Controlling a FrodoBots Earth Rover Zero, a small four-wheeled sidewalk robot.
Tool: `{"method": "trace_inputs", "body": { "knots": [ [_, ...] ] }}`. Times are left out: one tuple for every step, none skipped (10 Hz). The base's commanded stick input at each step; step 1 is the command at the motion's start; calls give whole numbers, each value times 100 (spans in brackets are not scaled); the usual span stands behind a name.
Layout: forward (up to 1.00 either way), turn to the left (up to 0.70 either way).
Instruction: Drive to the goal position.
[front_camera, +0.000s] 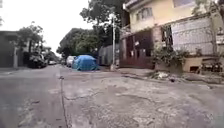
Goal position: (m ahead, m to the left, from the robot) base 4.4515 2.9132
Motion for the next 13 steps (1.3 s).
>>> {"method": "trace_inputs", "body": {
  "knots": [
    [100, 27],
    [100, 27],
    [100, 27],
    [100, 27],
    [100, 27],
    [100, 27],
    [100, 27],
    [100, 27],
    [100, 27],
    [100, 27],
    [100, 27],
    [100, 27],
    [100, 27]
  ]
}}
